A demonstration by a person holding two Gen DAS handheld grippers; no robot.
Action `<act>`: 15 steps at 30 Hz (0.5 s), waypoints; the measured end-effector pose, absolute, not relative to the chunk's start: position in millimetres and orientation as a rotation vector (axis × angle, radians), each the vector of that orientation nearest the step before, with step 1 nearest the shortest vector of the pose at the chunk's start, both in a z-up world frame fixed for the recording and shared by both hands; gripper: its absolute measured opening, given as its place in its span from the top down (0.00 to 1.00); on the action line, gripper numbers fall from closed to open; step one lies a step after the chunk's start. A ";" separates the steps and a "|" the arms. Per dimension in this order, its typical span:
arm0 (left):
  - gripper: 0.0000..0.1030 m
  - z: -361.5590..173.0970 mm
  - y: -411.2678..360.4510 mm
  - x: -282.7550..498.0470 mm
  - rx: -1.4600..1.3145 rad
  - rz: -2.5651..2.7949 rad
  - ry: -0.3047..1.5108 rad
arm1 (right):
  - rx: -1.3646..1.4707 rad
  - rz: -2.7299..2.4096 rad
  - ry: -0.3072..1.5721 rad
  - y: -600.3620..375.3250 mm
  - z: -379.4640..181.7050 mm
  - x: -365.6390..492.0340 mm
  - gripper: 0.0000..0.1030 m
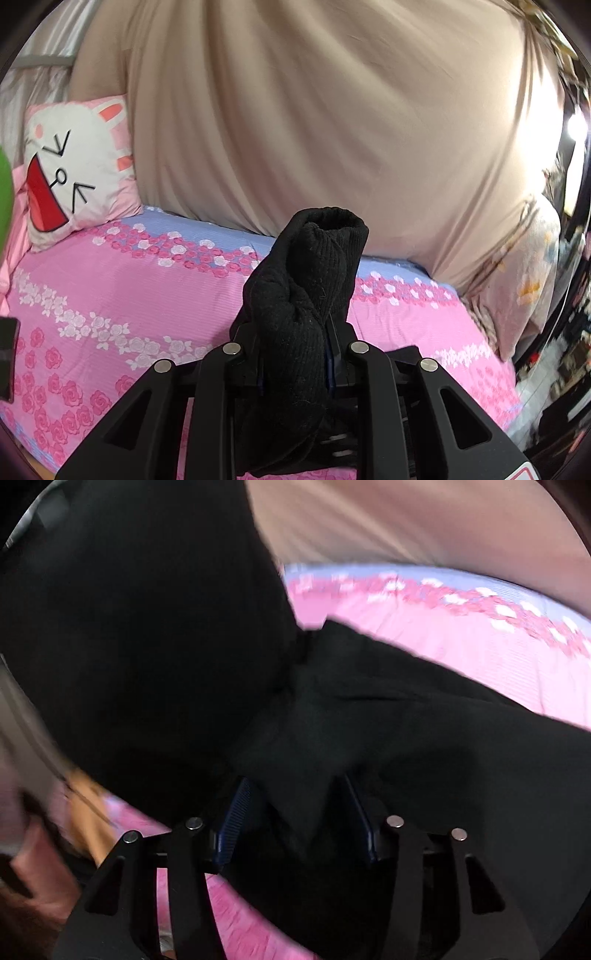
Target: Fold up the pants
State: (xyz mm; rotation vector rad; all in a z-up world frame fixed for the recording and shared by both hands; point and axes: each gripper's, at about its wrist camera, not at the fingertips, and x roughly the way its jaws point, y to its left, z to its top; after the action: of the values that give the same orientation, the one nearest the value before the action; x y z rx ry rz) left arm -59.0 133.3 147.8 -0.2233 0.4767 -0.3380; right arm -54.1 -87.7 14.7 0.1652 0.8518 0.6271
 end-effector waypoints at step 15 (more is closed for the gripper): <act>0.65 92.7 -45.9 -43.4 -0.096 -0.646 0.690 | 0.445 0.205 0.699 -315.4 20.1 -118.6 0.45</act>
State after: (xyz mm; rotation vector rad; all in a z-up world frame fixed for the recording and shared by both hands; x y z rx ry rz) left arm -43.4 -45.9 92.7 -0.0957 0.6904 -0.6457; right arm -118.6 -315.4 20.1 0.4449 0.6991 0.2054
